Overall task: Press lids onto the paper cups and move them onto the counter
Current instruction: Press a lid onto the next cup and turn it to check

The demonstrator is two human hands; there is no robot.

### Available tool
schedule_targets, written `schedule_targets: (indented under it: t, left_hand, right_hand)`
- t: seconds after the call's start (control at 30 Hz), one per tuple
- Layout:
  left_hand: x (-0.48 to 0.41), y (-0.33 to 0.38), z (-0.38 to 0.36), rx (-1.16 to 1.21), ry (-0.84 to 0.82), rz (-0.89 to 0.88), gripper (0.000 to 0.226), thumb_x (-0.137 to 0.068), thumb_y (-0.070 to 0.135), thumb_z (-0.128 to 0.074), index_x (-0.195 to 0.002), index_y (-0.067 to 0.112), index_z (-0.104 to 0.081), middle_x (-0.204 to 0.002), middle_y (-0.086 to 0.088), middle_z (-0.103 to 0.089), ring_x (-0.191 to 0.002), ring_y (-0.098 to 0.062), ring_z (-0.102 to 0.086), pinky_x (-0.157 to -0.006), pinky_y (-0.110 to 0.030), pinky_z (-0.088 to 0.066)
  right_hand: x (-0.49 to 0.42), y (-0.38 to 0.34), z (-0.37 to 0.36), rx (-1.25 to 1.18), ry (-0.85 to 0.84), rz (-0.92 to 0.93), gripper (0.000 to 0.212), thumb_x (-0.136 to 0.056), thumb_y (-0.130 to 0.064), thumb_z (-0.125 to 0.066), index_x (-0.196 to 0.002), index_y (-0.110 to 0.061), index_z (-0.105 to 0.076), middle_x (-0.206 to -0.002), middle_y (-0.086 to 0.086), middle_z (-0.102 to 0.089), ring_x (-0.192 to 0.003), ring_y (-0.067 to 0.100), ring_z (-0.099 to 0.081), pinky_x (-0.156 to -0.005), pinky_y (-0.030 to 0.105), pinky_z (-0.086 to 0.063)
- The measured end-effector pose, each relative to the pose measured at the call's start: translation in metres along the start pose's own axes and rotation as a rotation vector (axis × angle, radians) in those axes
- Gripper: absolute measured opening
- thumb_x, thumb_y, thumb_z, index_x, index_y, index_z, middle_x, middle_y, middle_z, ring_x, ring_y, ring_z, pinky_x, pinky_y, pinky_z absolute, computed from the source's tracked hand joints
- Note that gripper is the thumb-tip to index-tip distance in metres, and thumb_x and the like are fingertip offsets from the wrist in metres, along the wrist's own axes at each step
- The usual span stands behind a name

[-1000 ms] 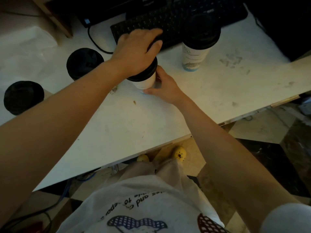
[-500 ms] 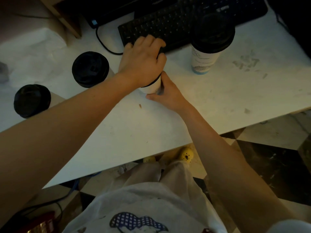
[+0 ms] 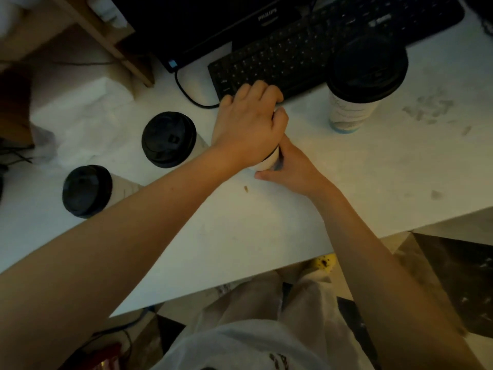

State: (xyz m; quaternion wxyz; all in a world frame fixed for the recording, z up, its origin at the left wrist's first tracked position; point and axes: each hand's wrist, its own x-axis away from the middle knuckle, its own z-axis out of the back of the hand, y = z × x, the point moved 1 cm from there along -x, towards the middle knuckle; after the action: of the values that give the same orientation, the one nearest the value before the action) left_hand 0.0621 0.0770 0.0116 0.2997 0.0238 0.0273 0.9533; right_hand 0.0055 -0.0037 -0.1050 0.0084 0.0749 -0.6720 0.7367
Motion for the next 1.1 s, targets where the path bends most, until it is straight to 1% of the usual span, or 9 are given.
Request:
schedule_targets:
  t: [0.1,0.4,0.53,0.63,0.77,0.83,0.93,1.03,1.1]
  left_hand:
    - [0.0,0.0,0.0,0.006,0.007,-0.008,0.033,-0.095,0.029,-0.034,-0.122,0.018,-0.052,-0.121,-0.001,-0.052,-0.111,-0.02,-0.046,-0.085,-0.032,-0.028]
    - [0.0,0.0,0.0,0.0,0.007,-0.013,0.046,-0.089,0.036,-0.026,-0.127,0.021,-0.049,-0.123,0.001,-0.051,-0.113,-0.018,-0.045,-0.084,-0.03,-0.026]
    - [0.0,0.002,0.005,0.014,-0.034,-0.005,0.043,-0.095,0.036,-0.029,-0.133,0.022,-0.044,-0.13,-0.001,-0.048,-0.119,-0.02,-0.042,-0.092,-0.035,-0.03]
    - [0.0,0.002,0.01,0.032,-0.096,-0.014,0.042,-0.098,0.036,-0.03,-0.135,0.022,-0.041,-0.135,-0.002,-0.045,-0.125,-0.021,-0.038,-0.098,-0.038,-0.029]
    - [0.003,0.004,0.025,0.038,-0.201,-0.027,0.049,-0.098,0.043,-0.028,-0.143,0.023,-0.03,-0.146,-0.004,-0.036,-0.135,-0.023,-0.029,-0.106,-0.045,-0.024]
    - [0.004,0.009,0.042,0.07,-0.194,-0.001,0.058,-0.096,0.048,-0.03,-0.149,0.028,-0.015,-0.151,-0.006,-0.028,-0.139,-0.028,-0.023,-0.108,-0.05,-0.025]
    - [0.005,0.015,0.081,0.191,-0.143,0.121,0.08,-0.088,0.061,-0.04,-0.15,0.03,0.001,-0.154,-0.01,-0.019,-0.139,-0.036,-0.021,-0.108,-0.051,-0.028]
    - [0.005,0.004,0.122,0.314,-0.201,0.245,0.093,-0.079,0.075,-0.04,-0.15,0.029,-0.001,-0.154,-0.013,-0.021,-0.137,-0.038,-0.03,-0.106,-0.046,-0.034]
    - [0.012,-0.009,0.145,0.415,-0.242,0.266,0.096,-0.075,0.078,-0.042,-0.15,0.031,-0.004,-0.149,-0.011,-0.033,-0.127,-0.035,-0.044,-0.099,-0.043,-0.044]
  right_hand:
    - [0.0,0.002,0.0,0.0,0.007,0.005,0.088,-0.073,-0.01,-0.079,-0.143,-0.014,-0.027,-0.128,-0.011,-0.042,-0.117,0.0,-0.042,-0.084,-0.005,-0.034]
    - [0.002,-0.002,0.0,-0.003,0.013,-0.017,0.088,-0.072,-0.011,-0.079,-0.143,-0.017,-0.029,-0.126,-0.012,-0.045,-0.113,-0.003,-0.044,-0.081,-0.006,-0.035]
    - [0.006,-0.012,0.0,0.015,0.019,-0.038,0.086,-0.073,-0.009,-0.078,-0.143,-0.016,-0.029,-0.128,-0.006,-0.048,-0.117,0.006,-0.046,-0.084,-0.002,-0.038]
    - [0.01,-0.021,0.0,0.039,0.045,-0.059,0.085,-0.072,-0.007,-0.079,-0.141,-0.013,-0.03,-0.133,0.003,-0.05,-0.116,0.007,-0.045,-0.08,-0.005,-0.038]
    - [0.023,-0.035,-0.001,0.051,0.109,-0.065,0.083,-0.071,-0.005,-0.078,-0.14,-0.011,-0.033,-0.124,-0.003,-0.05,-0.113,0.006,-0.045,-0.072,-0.007,-0.037]
    - [0.029,-0.049,0.005,0.068,0.153,-0.044,0.081,-0.071,-0.007,-0.079,-0.139,-0.013,-0.035,-0.121,-0.007,-0.05,-0.112,0.006,-0.046,-0.078,-0.002,-0.04]
    - [0.035,-0.082,0.019,0.127,0.203,0.015,0.083,-0.072,-0.015,-0.08,-0.141,-0.017,-0.035,-0.133,-0.005,-0.05,-0.117,0.006,-0.045,-0.093,0.019,-0.042]
    - [0.038,-0.121,0.033,0.24,0.282,0.083,0.082,-0.069,-0.017,-0.082,-0.138,-0.017,-0.039,-0.136,0.001,-0.049,-0.12,0.012,-0.046,-0.095,0.024,-0.041]
    - [0.043,-0.147,0.038,0.34,0.329,0.139,0.081,-0.066,-0.018,-0.083,-0.136,-0.018,-0.042,-0.129,0.0,-0.048,-0.118,0.013,-0.044,-0.095,0.024,-0.04]
